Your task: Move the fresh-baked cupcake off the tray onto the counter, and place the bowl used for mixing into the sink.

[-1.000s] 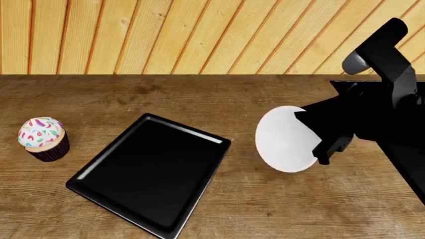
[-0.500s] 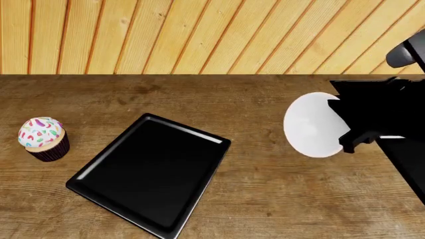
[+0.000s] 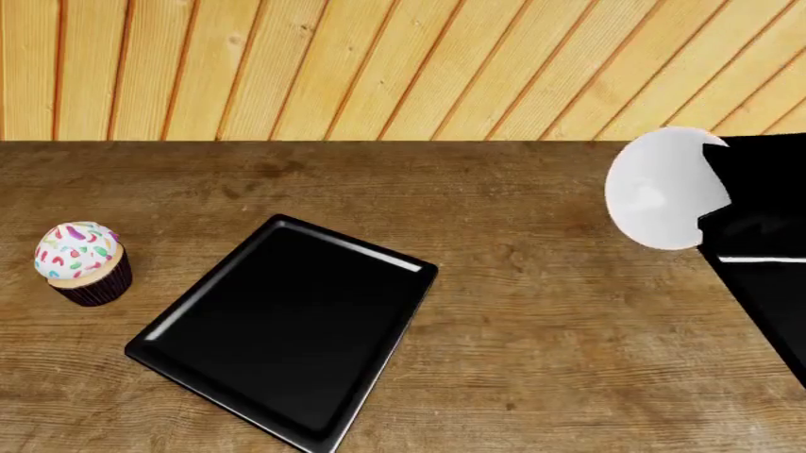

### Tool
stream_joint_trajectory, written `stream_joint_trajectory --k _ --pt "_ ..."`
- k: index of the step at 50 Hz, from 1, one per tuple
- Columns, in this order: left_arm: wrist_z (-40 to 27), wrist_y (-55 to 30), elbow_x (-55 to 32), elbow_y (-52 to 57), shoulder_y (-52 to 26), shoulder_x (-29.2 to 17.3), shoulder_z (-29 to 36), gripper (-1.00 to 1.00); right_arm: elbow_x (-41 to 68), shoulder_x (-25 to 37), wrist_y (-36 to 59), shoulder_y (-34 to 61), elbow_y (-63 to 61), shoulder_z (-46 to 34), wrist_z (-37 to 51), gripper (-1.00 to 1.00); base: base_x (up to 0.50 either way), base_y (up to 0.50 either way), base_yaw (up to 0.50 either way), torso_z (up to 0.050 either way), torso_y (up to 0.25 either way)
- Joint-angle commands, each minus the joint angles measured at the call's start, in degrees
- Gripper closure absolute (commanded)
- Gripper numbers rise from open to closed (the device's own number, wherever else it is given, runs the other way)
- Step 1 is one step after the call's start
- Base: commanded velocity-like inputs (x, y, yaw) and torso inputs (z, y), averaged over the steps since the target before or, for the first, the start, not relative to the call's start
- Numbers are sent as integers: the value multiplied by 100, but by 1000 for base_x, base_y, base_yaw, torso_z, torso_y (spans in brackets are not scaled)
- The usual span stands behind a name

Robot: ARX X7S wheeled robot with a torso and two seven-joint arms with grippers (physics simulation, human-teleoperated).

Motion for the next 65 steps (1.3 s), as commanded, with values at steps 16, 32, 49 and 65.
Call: stream_joint_trajectory --k 16,32,49,65 --pt "-22 -4 11 23 -5 -11 7 -100 -264 366 -617 -509 484 372 1243 100 0 0 0 0 0" --pt "-4 80 52 28 146 -24 -56 -100 -278 346 -471 -503 878 481 2185 100 0 0 0 0 1" --pt "15 140 131 42 284 -37 -77 -100 -427 519 -569 -630 1059 600 2788 100 0 0 0 0 0" --pt "12 159 154 75 341 -47 -84 -100 -616 821 -209 -723 1011 463 3154 100 0 0 0 0 1"
